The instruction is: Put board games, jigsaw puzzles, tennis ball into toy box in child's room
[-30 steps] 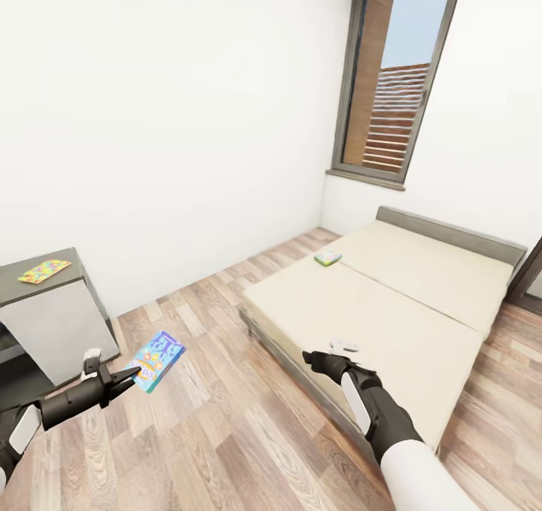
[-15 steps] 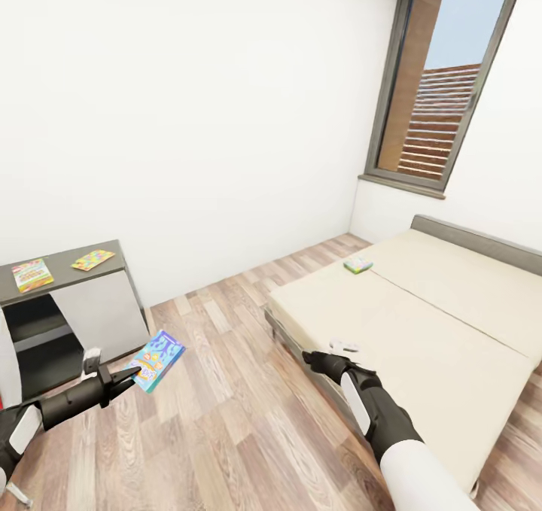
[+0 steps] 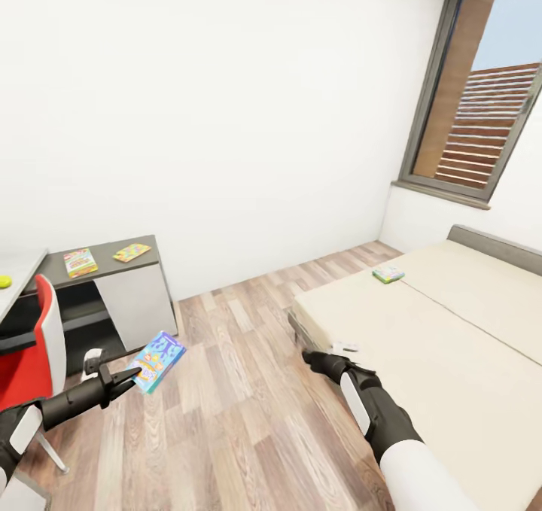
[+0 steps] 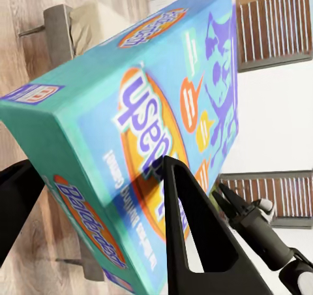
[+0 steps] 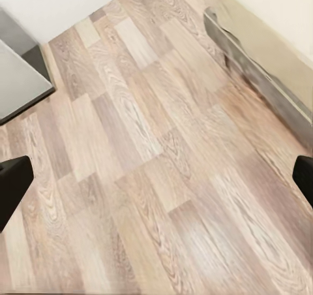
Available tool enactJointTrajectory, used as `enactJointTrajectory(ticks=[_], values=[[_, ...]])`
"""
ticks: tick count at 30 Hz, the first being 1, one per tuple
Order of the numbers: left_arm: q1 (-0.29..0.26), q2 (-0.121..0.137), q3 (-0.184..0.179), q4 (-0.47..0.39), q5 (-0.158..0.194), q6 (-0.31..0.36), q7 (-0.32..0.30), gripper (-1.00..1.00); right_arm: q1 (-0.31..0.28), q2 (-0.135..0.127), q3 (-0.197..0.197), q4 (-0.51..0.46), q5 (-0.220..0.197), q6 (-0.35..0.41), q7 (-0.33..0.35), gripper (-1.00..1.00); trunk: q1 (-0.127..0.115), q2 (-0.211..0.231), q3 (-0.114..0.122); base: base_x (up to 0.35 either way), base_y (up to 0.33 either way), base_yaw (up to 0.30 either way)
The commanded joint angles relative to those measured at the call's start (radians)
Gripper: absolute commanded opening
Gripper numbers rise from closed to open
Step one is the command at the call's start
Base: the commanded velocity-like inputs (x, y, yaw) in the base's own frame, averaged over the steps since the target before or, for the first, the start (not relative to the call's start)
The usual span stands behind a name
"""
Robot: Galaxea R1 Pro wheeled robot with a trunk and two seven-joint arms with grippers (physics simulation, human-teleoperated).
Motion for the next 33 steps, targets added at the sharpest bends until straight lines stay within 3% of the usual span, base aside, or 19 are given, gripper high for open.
enactJointTrajectory(ticks=[1,13,21,33], values=[[-0.001,0.0,0.001,0.001,0.005,0.008,-0.002,-1.0,0.0,0.001,-0.003,-0.002,-0.004,0.006,0.003,1.0,0.001,-0.002,-0.001,0.0,0.0,0.259],[-0.001,0.0,-0.001,0.0,0.006,-0.004,-0.002,-1.0,0.0,0.008,-0.003,-0.002,-0.001,0.006,-0.001,1.0,0.001,-0.002,0.008,0.031,-0.004,0.259],[-0.001,0.0,0.0,0.001,0.005,-0.005,-0.001,-1.0,0.0,0.008,-0.003,-0.002,-0.002,0.006,0.004,1.0,0.001,-0.002,0.013,0.286,-0.048,0.231],[-0.001,0.0,0.0,0.0,0.005,-0.005,0.0,-1.0,0.0,0.008,-0.003,-0.002,-0.002,0.006,0.004,1.0,0.001,-0.002,0.014,0.302,-0.062,0.028]])
